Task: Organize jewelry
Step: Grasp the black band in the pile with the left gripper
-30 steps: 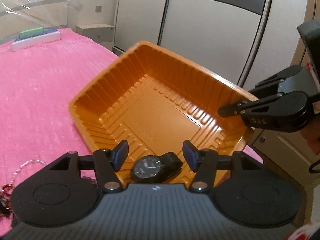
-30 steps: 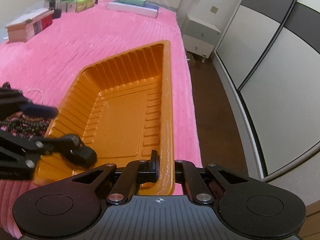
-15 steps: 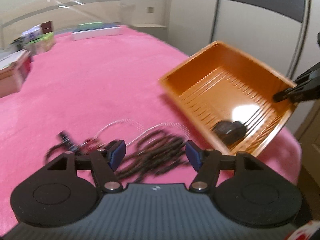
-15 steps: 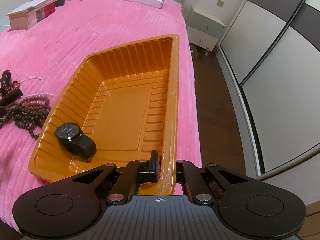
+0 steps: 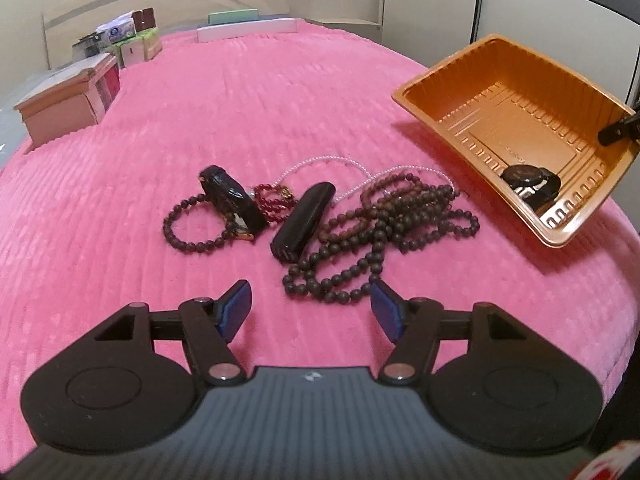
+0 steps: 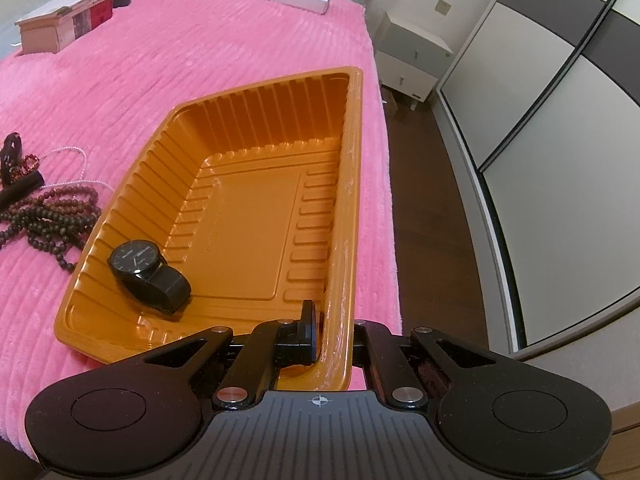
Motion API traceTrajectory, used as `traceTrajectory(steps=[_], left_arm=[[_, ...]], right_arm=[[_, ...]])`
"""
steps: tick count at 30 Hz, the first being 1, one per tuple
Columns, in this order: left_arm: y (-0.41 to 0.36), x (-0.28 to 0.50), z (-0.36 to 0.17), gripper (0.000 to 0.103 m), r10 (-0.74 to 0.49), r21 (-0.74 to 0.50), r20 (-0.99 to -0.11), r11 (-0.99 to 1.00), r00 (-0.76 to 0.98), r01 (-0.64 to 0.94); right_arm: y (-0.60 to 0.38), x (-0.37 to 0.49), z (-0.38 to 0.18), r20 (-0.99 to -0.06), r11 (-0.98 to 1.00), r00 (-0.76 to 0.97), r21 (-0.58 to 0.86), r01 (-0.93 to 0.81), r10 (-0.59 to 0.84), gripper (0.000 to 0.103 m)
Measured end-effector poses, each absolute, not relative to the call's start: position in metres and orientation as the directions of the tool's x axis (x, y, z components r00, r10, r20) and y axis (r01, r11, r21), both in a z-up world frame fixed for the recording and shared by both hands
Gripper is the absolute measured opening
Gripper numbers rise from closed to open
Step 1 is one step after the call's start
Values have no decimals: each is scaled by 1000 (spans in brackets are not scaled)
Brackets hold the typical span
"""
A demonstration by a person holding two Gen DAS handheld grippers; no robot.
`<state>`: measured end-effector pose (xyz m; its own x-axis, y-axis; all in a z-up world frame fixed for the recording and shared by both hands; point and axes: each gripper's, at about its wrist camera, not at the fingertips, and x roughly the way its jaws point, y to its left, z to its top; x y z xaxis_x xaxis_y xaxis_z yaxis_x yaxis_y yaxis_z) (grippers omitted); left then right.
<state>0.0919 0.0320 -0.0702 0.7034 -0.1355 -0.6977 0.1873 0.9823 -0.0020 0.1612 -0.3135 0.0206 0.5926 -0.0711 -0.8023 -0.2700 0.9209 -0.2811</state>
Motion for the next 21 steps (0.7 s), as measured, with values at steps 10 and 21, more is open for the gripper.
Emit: traceTrajectory(steps=[10,21], left_arm=[[26,119,-67,54,-133,44,-677,974,723,221],[27,161,-82,34,-131,102,-721,951,681,291]], right_arm=[[-313,161,19,-799,916,596,-292,-275,-76,5],[-313,162,17,-801,913,593,-300,-275,-84,5]])
